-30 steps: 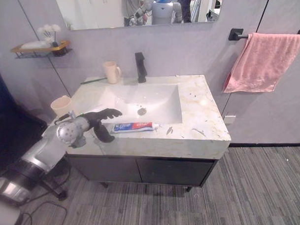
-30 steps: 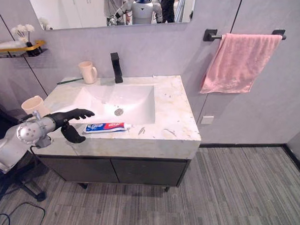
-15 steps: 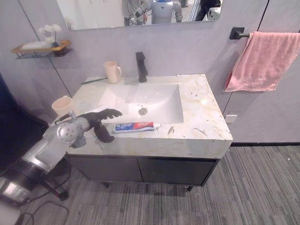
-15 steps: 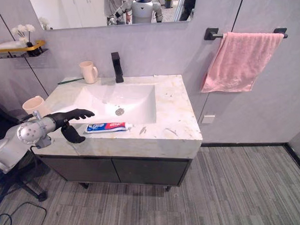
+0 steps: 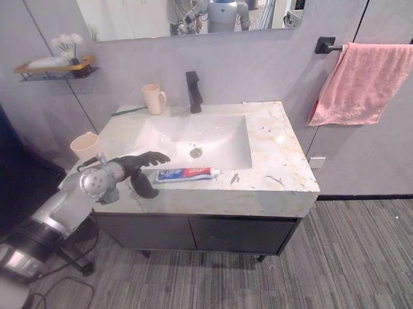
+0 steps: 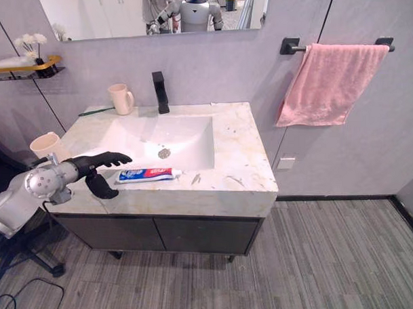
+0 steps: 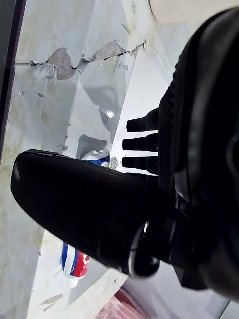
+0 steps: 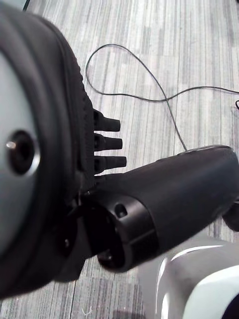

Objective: Organize the bathroom.

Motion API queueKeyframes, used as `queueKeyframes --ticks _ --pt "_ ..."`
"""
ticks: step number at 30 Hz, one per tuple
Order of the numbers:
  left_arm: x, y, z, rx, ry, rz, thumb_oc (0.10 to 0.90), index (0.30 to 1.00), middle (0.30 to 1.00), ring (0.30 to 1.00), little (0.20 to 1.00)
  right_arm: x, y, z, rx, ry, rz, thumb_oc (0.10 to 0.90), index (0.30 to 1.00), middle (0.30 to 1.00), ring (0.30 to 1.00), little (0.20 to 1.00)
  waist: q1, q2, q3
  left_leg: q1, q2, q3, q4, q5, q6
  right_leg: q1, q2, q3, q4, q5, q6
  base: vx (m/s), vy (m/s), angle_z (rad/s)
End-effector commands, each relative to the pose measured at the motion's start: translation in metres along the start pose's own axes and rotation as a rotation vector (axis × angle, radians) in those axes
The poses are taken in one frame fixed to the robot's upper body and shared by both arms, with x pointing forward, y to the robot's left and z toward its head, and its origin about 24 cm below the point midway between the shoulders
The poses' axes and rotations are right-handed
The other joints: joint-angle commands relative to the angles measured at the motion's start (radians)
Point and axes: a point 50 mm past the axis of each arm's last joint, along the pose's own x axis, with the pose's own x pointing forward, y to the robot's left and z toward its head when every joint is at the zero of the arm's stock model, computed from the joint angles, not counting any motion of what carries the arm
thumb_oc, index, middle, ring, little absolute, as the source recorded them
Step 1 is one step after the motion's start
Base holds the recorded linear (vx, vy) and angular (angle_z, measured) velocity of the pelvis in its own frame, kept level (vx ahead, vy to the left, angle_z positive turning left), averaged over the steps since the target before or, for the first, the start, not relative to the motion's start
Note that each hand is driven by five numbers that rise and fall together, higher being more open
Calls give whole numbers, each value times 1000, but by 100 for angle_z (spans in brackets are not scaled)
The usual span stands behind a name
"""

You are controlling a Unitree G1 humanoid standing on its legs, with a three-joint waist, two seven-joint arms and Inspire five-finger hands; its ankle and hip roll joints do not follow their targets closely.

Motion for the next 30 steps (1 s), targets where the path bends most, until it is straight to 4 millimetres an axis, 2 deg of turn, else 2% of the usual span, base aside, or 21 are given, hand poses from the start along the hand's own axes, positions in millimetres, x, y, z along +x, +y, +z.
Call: queueKeyframes --ticks 1,12,20,30 --pt "-15 56 31 116 -109 219 800 900 900 900 900 -2 -16 -8 -29 68 -39 800 900 900 900 900 -21 -22 -16 -108 -15 -147 97 -20 41 0 29 11 67 -23 37 0 0 0" --pt "-16 59 39 123 -111 211 800 900 900 900 900 -2 -15 -6 -28 68 -36 800 900 900 900 900 -21 -24 -16 -116 -16 -149 99 -20 41 1 31 8 65 -26 37 0 0 0" --pt "-17 62 30 119 -36 204 800 900 900 900 900 -3 -15 -5 -19 64 -34 800 900 900 900 900 -18 -24 -14 -123 -16 -152 107 -20 40 1 31 3 68 -28 36 0 0 0" --pt "-19 64 31 133 -59 213 800 900 900 900 900 -3 -14 -4 -16 57 -33 800 900 900 900 900 -16 -26 -10 -133 -16 -153 112 -18 40 -3 30 4 70 -27 35 0 0 0"
